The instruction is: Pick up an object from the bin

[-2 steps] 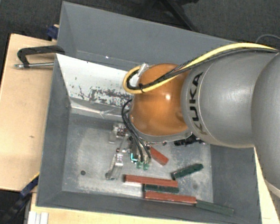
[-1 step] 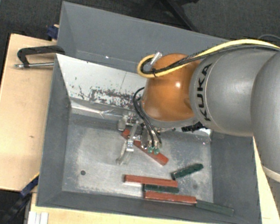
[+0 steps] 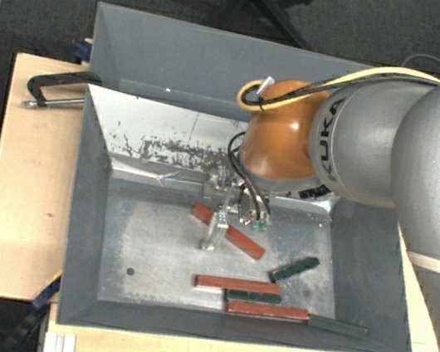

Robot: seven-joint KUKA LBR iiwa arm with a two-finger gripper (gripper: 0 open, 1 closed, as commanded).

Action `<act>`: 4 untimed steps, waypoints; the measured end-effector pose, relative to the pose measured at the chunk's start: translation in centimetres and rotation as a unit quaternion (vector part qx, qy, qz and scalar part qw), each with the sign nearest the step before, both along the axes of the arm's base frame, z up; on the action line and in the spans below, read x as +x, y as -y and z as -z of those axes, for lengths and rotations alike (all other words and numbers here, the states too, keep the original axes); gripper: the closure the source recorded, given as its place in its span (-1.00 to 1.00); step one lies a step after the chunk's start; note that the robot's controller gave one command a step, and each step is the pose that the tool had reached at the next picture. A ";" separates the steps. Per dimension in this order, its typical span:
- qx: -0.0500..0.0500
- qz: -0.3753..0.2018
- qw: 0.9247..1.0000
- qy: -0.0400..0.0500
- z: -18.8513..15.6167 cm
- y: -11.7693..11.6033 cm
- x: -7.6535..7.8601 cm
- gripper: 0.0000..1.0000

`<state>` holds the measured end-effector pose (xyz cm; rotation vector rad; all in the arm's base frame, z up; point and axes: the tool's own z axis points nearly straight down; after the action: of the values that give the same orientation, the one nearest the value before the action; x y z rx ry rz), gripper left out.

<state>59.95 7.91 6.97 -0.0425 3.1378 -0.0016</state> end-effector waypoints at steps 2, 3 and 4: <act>0.001 0.007 1.000 0.000 -0.5 0.1 -0.7 -1.00; 0.002 0.066 0.998 -0.002 -0.1 -0.8 -3.1 -1.00; 0.001 0.008 1.000 0.001 -0.6 0.0 -0.5 1.00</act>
Offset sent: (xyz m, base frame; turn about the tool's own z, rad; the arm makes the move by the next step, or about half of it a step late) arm 0.0000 0.0000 0.0000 0.0000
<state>59.43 7.87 7.60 -0.0188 3.1357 0.0026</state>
